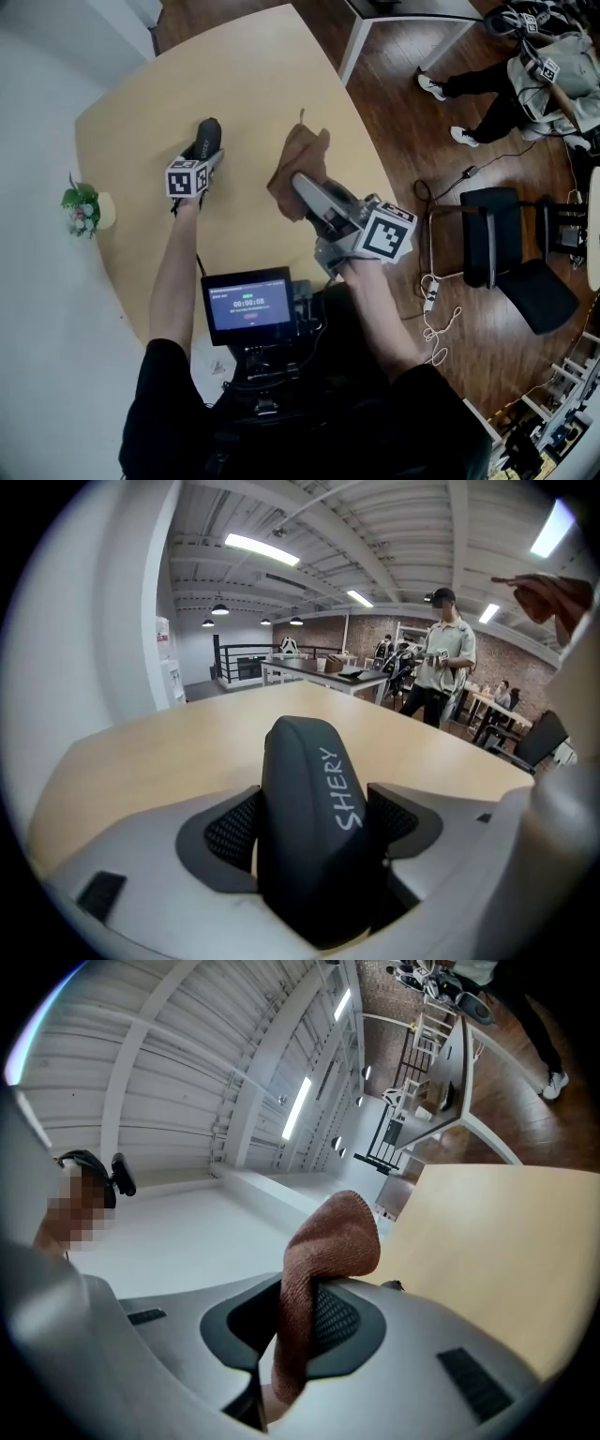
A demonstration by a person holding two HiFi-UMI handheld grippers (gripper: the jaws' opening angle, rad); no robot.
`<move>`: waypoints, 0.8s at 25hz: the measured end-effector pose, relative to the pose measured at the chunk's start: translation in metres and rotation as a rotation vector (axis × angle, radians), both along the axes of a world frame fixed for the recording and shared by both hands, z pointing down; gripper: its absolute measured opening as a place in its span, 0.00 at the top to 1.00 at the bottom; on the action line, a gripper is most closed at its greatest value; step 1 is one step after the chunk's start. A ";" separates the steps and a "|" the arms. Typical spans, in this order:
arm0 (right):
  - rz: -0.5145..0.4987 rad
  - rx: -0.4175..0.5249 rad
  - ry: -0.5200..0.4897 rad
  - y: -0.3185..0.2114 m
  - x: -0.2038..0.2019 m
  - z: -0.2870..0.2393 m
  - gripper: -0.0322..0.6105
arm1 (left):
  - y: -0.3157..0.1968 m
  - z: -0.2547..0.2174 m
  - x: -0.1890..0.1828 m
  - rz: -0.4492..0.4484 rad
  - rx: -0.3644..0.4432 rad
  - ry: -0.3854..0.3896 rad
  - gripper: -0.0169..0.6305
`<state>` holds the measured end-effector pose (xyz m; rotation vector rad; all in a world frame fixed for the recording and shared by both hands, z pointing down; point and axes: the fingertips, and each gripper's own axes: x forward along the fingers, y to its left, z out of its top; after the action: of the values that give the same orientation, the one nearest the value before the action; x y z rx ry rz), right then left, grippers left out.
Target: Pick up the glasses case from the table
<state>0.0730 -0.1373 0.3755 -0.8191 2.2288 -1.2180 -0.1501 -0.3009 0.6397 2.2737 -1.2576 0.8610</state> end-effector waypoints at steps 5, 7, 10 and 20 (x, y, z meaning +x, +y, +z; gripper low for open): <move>-0.025 0.030 -0.020 -0.003 -0.004 -0.014 0.86 | -0.009 -0.067 0.022 -0.008 0.094 0.207 0.40; -0.016 0.029 0.004 -0.003 0.000 -0.009 0.86 | -0.008 -0.084 0.030 0.001 0.126 0.254 0.40; -0.019 0.038 0.012 -0.004 0.002 -0.005 0.86 | -0.006 -0.109 0.041 0.008 0.171 0.327 0.40; -0.049 0.085 0.000 -0.010 0.000 -0.024 0.86 | -0.003 -0.224 0.056 0.018 0.323 0.664 0.40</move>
<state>0.0729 -0.1473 0.3511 -0.7360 2.2961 -1.1362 -0.0942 -0.3036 0.4153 2.4974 -1.1063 -0.1278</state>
